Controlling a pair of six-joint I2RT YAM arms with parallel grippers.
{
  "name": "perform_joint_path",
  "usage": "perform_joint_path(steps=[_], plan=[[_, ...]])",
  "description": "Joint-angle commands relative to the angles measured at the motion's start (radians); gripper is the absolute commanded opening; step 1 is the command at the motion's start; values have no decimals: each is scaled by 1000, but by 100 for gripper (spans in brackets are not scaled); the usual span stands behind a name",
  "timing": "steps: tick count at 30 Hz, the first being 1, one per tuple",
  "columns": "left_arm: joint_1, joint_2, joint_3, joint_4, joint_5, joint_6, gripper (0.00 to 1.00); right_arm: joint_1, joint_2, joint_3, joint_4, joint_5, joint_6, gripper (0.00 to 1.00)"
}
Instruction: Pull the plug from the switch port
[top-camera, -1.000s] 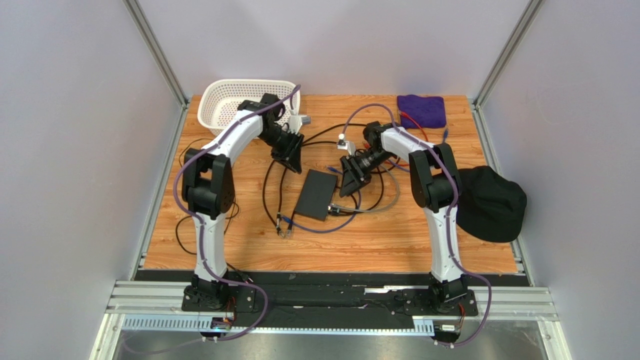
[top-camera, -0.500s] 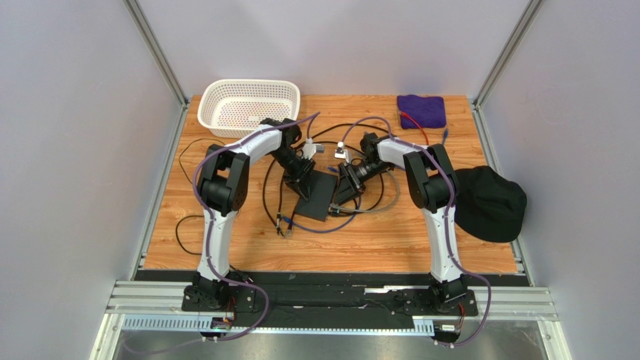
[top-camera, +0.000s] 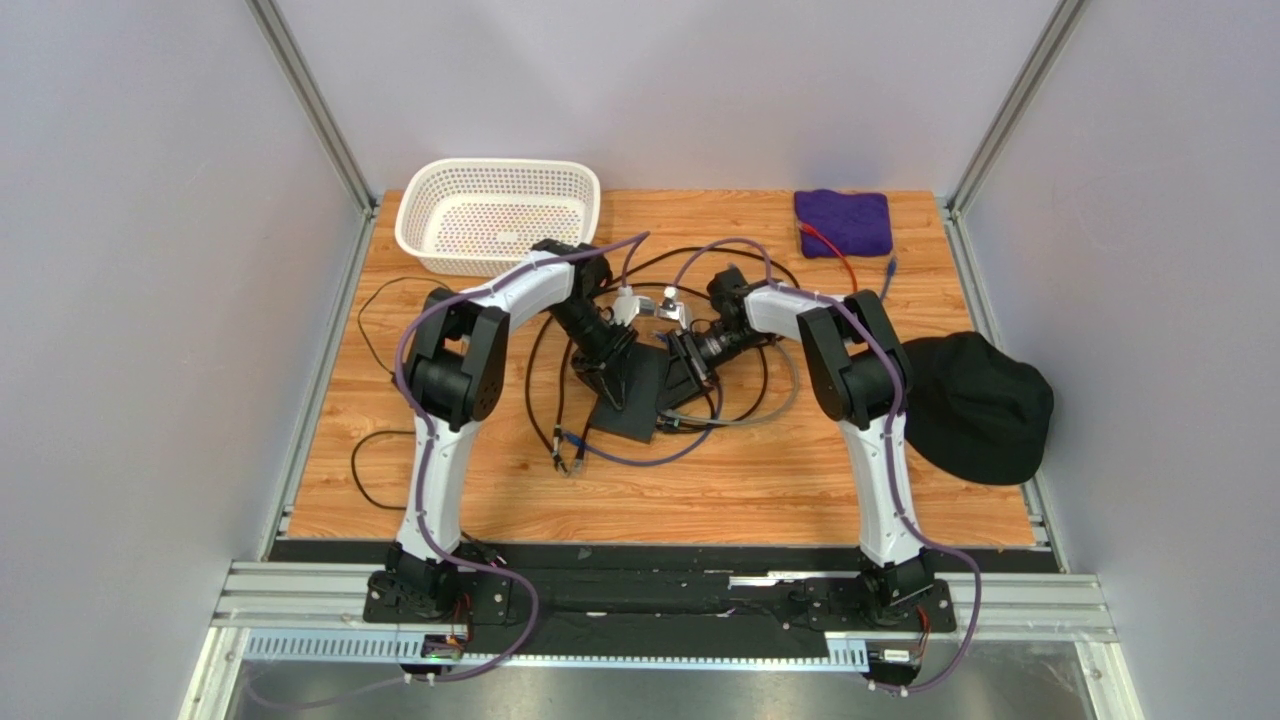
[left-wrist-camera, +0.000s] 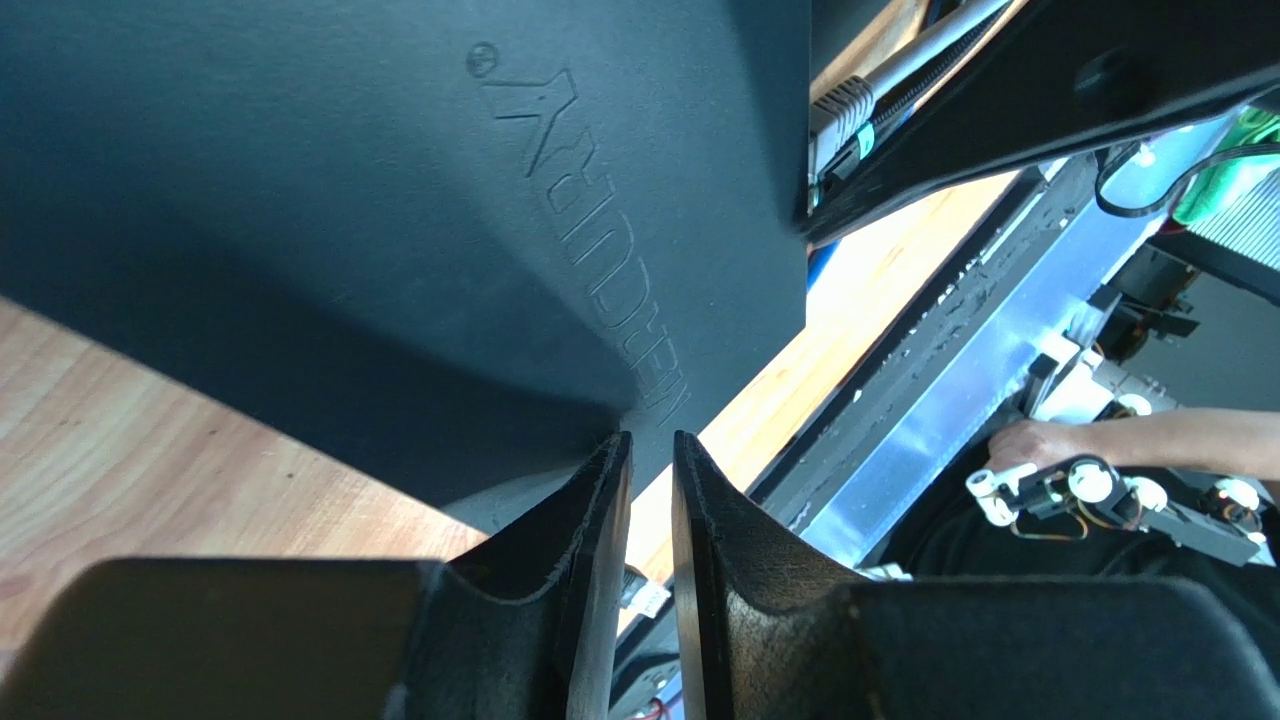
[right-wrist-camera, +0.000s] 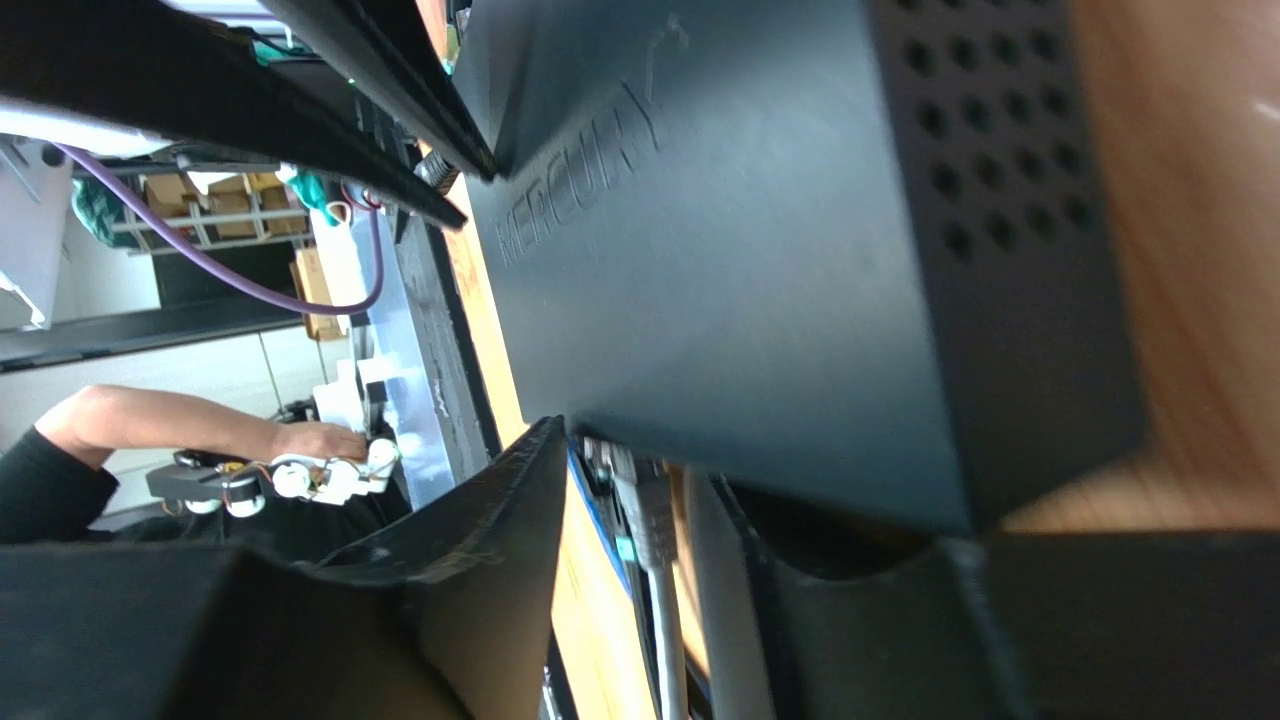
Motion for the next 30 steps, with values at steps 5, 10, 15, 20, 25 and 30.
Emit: perform_joint_path(steps=[5,10,15,20,25,30], plan=[[-7,60,-19,85,-155,32,28,15,37,33,28,18,-20,39],[-10,59,-19,85,-159,33,29,5,70,76,-50,-50,-90,42],[-15,59,-18,85,-167,33,29,-10,96,97,-79,-63,-106,42],[-17,57,-21,87,-169,33,29,-13,81,84,-102,-57,-155,41],[-18,57,-22,88,-173,32,29,-13,98,107,-159,-69,-205,36],[-20,56,-22,90,-175,32,30,-15,101,114,-170,-72,-218,30]])
